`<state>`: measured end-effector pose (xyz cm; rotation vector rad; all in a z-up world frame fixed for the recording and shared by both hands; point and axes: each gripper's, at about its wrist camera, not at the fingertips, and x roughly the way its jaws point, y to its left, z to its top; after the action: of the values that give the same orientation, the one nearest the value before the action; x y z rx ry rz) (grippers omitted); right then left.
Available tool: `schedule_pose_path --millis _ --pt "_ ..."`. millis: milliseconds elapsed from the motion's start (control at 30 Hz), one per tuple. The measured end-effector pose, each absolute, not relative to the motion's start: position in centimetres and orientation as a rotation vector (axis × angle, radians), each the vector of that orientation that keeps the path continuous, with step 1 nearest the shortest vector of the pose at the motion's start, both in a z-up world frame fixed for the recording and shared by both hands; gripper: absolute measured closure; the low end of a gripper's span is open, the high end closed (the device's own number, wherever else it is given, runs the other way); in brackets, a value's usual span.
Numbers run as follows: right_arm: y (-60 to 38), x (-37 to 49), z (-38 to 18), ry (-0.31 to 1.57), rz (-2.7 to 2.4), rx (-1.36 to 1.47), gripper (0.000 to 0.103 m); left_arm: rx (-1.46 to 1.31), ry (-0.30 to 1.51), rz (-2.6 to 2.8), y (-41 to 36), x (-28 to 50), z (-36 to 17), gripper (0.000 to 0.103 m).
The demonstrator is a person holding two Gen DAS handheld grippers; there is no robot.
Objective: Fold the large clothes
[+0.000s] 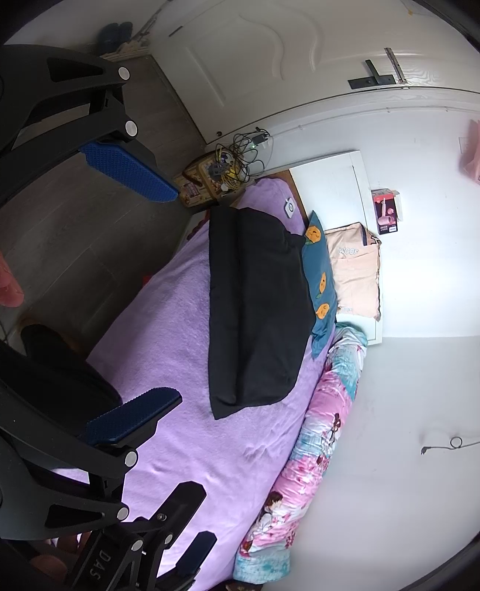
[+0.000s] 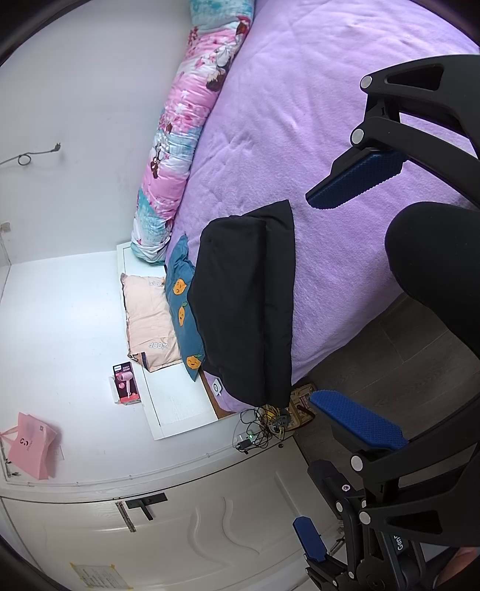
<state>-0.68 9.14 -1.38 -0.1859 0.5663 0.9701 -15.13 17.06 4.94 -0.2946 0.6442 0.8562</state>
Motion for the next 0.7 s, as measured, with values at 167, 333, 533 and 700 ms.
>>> schedule_pose_path --millis 167,333,533,700 --pt "9.15 -0.70 -1.39 0.567 0.969 -0.185 0.006 -0.295 0.644 0.857 17.06 -15.14 4.95 0.006" --pt "9.49 -0.99 -1.37 0.565 0.969 -0.184 0.006 -0.296 0.644 0.855 17.10 -15.13 4.95 0.006" --pt "9.37 -0.89 -1.41 0.566 0.967 -0.183 0.006 -0.294 0.644 0.855 17.11 -15.12 4.95 0.006" --pt "9.43 -0.97 -1.38 0.567 0.967 -0.183 0.006 -0.294 0.645 0.854 17.15 -15.11 4.94 0.006"
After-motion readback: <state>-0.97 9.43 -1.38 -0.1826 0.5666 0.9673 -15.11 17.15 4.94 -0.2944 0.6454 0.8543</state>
